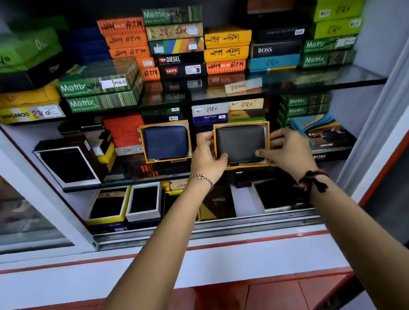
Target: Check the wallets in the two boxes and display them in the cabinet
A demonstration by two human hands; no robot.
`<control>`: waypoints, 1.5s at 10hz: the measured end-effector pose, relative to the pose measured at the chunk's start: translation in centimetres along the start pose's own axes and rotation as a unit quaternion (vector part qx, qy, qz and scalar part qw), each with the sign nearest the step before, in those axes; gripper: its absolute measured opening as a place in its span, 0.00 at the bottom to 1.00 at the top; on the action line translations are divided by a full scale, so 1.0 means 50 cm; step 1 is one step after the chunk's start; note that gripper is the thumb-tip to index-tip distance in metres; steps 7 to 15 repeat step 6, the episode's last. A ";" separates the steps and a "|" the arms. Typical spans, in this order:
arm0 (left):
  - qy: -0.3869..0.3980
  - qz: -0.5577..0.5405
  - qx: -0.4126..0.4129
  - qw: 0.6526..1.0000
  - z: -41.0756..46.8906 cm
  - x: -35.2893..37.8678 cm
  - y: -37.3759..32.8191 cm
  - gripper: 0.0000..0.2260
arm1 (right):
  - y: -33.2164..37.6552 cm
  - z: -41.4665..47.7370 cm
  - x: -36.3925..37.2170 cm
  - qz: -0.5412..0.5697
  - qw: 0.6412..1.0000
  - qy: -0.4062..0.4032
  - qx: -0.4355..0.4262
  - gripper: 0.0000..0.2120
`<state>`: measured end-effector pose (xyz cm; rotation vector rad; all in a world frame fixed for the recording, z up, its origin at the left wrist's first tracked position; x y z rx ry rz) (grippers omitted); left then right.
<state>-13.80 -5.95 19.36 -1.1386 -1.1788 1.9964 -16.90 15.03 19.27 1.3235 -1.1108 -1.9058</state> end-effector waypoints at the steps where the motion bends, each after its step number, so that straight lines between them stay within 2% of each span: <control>1: -0.028 0.057 0.003 0.998 0.052 0.031 0.015 0.26 | 0.015 0.050 0.061 -0.046 0.999 -0.012 -0.023 0.21; 3: -0.075 0.126 0.001 0.989 0.110 0.072 0.027 0.25 | 0.039 0.087 0.109 -0.097 0.993 -0.046 -0.043 0.18; 4: -0.075 0.141 -0.005 0.987 0.123 0.083 0.026 0.25 | 0.036 0.097 0.118 -0.109 0.991 -0.054 -0.048 0.18; 6: -0.100 0.124 -0.019 0.987 0.124 0.095 0.027 0.27 | 0.038 0.086 0.122 -0.123 0.989 -0.057 -0.061 0.21; 15: -0.100 0.124 -0.019 0.987 0.124 0.095 0.027 0.27 | 0.038 0.086 0.122 -0.123 0.989 -0.057 -0.061 0.21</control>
Point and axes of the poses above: each hand's wrist, its own z-axis towards the middle knuckle, its own x-axis out of the palm, y = z × x, the point moved 4 cm from there along z, towards the middle knuckle, and after that the axes turned 13 degrees about -y, right-handed, at the moved point
